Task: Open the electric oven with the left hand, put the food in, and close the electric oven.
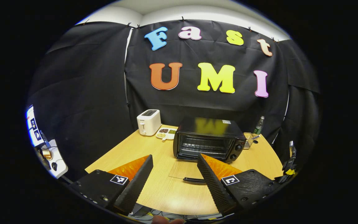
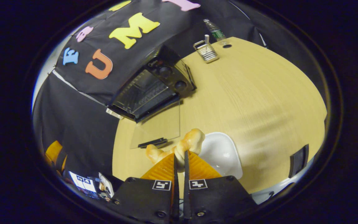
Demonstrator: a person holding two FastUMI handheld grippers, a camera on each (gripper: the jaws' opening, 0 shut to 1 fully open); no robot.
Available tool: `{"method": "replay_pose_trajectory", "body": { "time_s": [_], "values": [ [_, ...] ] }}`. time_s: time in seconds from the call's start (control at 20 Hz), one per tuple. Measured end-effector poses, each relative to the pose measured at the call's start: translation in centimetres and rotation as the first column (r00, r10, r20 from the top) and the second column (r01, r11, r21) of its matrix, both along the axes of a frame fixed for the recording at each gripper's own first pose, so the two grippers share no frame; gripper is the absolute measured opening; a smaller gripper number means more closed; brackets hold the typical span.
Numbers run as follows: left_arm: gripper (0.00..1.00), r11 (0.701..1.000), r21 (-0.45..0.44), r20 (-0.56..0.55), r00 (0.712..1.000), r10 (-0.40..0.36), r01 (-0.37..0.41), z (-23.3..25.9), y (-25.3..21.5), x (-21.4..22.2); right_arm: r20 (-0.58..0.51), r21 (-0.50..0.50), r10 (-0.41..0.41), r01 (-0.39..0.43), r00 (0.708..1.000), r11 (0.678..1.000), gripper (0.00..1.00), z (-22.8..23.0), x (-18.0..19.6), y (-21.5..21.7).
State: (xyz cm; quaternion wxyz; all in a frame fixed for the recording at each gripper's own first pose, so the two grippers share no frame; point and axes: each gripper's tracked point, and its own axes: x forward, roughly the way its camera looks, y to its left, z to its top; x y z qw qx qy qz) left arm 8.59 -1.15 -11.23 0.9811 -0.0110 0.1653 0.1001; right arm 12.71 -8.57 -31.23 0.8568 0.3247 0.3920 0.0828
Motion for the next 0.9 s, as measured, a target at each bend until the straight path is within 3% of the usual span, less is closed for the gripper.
{"method": "replay_pose_trajectory", "body": {
  "time_s": [0.4, 0.7, 0.8, 0.9],
  "values": [
    [0.93, 0.99, 0.023, -0.038, 0.989, 0.143, -0.142, -0.1, 2.3, -2.0, 0.162, 0.077, -0.024, 0.012, 0.987, 0.997, 0.08, 3.5, 12.5, 5.1],
    [0.96, 0.986, 0.021, -0.083, 0.983, 0.164, -0.163, -0.9, 5.2, -3.0, 0.227, 0.051, -0.153, 0.146, 0.962, 0.988, 0.1, 1.3, 19.9, 7.3],
    [0.96, 0.986, 0.027, -0.1, 0.981, 0.164, -0.162, -1.2, 6.5, -3.3, 0.257, 0.057, -0.197, 0.188, 0.946, 0.98, 0.05, 1.4, 21.7, 8.2],
    [0.96, 0.986, 0.037, -0.117, 0.98, 0.163, -0.16, -1.6, 7.9, -3.7, 0.281, 0.058, -0.249, 0.242, 0.927, 0.968, 0.1, 1.3, 23.6, 8.6]
  ]
}}
